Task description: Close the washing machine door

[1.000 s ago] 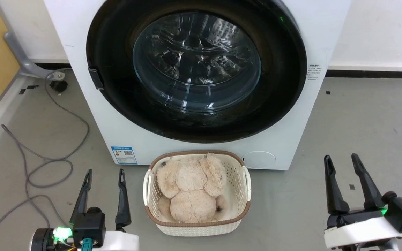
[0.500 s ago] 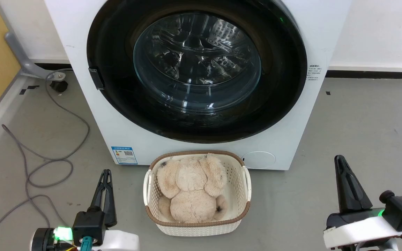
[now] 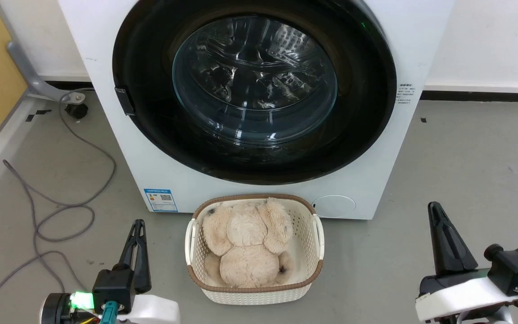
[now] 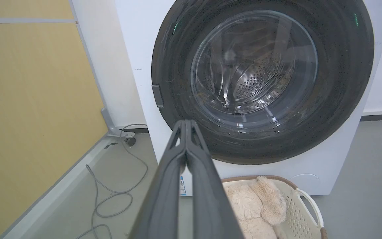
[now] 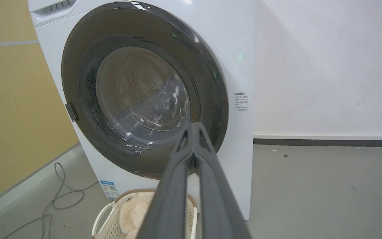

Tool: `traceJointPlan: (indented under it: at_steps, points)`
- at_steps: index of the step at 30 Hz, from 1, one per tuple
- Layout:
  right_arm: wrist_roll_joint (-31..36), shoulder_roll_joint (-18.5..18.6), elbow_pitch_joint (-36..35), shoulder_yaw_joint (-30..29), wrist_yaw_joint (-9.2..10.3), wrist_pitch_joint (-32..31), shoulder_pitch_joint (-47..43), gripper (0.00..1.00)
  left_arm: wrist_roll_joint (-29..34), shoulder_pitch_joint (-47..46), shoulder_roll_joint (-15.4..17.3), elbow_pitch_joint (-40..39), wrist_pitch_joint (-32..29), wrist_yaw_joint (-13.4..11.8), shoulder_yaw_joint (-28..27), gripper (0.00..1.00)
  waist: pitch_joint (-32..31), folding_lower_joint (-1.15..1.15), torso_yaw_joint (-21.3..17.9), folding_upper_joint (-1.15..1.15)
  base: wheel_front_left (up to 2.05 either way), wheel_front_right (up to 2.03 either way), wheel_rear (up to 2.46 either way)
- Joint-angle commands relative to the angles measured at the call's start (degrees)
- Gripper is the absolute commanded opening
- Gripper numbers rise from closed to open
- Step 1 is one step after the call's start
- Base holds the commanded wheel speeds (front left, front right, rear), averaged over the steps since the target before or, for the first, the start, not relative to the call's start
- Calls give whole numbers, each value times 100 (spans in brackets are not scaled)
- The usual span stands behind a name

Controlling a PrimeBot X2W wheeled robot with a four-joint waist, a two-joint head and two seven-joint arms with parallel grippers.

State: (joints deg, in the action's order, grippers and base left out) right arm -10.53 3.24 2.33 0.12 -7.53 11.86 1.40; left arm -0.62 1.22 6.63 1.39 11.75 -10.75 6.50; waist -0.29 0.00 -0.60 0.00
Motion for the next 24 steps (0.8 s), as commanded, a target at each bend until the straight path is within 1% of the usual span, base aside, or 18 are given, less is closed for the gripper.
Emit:
traceJointPlan:
  at_steps: [1,24]
  points:
    - [69,-8,-38,-3,1,-44,-31,0,13,-26,-9,-17,-39,59,-35,0,1,0,1,0,0,0,0]
    - [302,-15,-84,-5,2,-314,-57,0,25,-49,-96,-46,-308,299,-180,0,7,0,15,0,0,0,0]
